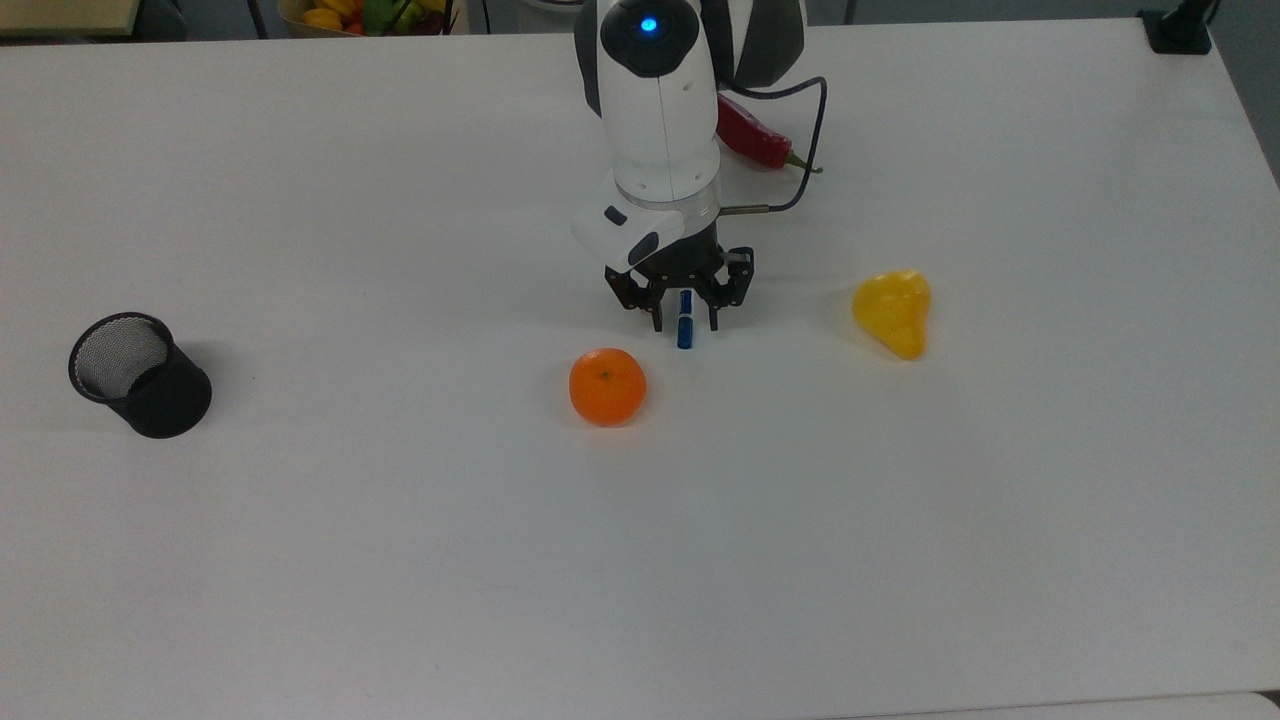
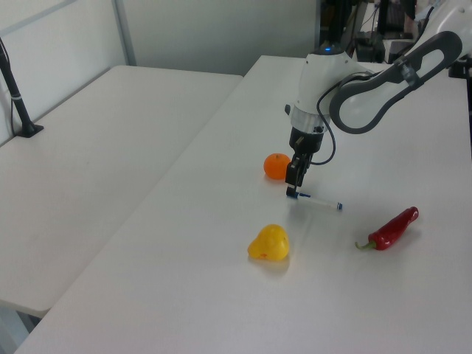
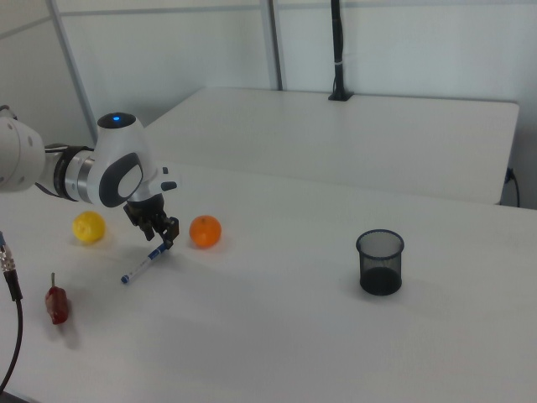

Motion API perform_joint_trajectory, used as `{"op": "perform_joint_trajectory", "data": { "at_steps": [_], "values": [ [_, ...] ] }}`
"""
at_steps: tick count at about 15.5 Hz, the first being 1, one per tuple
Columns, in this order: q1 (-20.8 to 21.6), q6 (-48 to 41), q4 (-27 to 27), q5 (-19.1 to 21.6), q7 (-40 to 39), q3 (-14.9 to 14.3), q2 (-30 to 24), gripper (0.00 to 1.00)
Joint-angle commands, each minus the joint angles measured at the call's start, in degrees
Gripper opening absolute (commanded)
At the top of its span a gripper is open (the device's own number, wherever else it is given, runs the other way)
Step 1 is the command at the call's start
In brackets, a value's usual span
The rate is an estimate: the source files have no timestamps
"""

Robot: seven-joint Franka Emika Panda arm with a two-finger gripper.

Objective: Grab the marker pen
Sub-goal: 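Lower the marker onto the table and open the gripper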

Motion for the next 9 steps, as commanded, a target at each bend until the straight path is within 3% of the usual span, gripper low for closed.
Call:
{"op": "perform_joint_trajectory", "data": {
  "at_steps": [1, 3, 9],
  "values": [
    [0.52, 0.89, -0.76, 0.15, 0.29, -0.25, -0.92, 0.88],
    [0.43, 0.54, -0.76, 0.15, 0.29, -0.25, -1.36, 1.0],
    [-0.71, -6.91, 0.73, 0.15, 0.2, -0.25, -4.95, 1.0]
  ]
}}
